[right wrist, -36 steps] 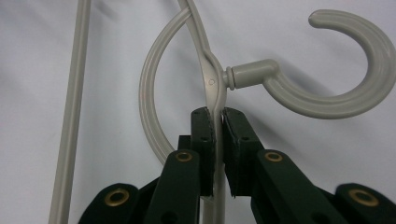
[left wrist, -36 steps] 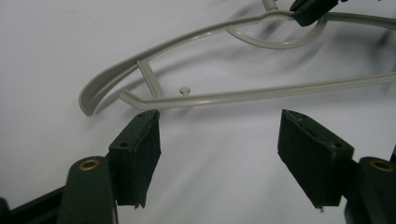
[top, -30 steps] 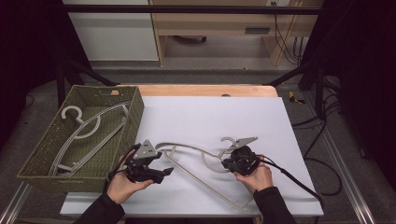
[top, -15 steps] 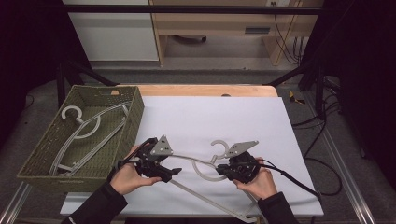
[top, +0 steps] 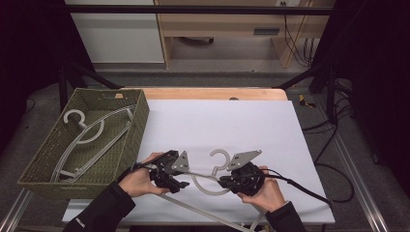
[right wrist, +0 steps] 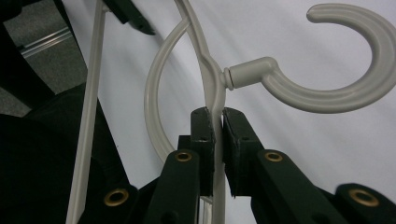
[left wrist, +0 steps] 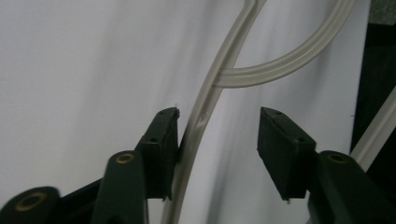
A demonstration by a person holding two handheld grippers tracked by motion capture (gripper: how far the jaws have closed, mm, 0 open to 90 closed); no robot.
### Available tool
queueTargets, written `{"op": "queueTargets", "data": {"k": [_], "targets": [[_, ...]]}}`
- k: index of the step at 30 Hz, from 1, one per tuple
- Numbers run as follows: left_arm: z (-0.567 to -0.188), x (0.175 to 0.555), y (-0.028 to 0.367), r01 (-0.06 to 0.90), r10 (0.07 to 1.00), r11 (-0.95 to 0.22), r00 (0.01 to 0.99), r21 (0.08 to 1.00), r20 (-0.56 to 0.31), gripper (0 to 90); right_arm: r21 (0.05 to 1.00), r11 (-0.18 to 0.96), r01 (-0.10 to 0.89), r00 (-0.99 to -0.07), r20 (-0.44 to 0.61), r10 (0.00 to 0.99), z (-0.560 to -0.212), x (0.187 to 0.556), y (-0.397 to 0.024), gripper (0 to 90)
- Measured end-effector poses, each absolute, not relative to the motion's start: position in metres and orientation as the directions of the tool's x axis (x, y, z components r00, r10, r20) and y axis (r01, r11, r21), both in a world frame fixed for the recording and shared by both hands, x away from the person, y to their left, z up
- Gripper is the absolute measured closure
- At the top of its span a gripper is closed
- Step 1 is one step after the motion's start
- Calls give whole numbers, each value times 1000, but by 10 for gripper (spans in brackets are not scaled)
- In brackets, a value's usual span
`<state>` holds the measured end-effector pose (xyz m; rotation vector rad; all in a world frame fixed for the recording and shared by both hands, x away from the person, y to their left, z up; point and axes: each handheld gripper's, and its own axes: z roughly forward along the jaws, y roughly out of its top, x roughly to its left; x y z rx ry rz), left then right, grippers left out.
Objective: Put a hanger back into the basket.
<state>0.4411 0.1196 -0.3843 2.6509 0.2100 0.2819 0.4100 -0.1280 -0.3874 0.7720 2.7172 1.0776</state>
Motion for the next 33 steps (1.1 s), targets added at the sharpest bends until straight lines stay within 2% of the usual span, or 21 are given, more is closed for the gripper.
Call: {"op": "queueTargets", "data": {"k": [6, 7, 13, 17, 23, 25, 26, 27, 28, 29, 30, 33], "targets": [[-398, 450, 116, 85, 182, -905, 963, 417, 198, 686, 667, 621, 412, -869, 84, 487, -390, 411, -126, 838], [-399, 451, 115, 80, 175, -907, 965, 414, 196, 741, 667, 620, 413, -869, 86, 487, -390, 412, -126, 838], [-400, 446, 117, 28, 111, -932, 971, 362, 210, 779, 659, 633, 406, -879, 94, 467, -394, 414, -124, 834], [-397, 440, 121, 5, 85, -930, 976, 367, 201, 808, 688, 616, 382, -889, 91, 450, -391, 415, -126, 816], [-391, 433, 126, 60, 136, -916, 977, 397, 166, 824, 717, 593, 366, -892, 89, 442, -384, 417, -130, 776], [-389, 433, 127, 87, 161, -912, 975, 401, 154, 824, 724, 587, 363, -889, 80, 451, -383, 417, -131, 746], [-386, 433, 131, 120, 201, -901, 967, 417, 157, 824, 746, 566, 351, -877, 50, 478, -378, 417, -136, 688], [-386, 433, 131, 120, 201, -901, 967, 417, 157, 825, 746, 566, 351, -877, 50, 478, -378, 417, -136, 688], [-385, 432, 134, 142, 229, -890, 961, 433, 154, 825, 771, 539, 340, -860, 24, 510, -373, 417, -142, 620], [-385, 432, 134, 142, 229, -890, 961, 433, 154, 825, 781, 526, 337, -853, 16, 522, -371, 418, -145, 593], [-384, 432, 137, 181, 274, -876, 950, 448, 152, 826, 794, 504, 338, -836, 8, 548, -368, 418, -149, 549], [-381, 433, 141, 223, 330, -853, 931, 472, 156, 826, 830, 439, 345, -793, 7, 609, -361, 420, -160, 470]]}}
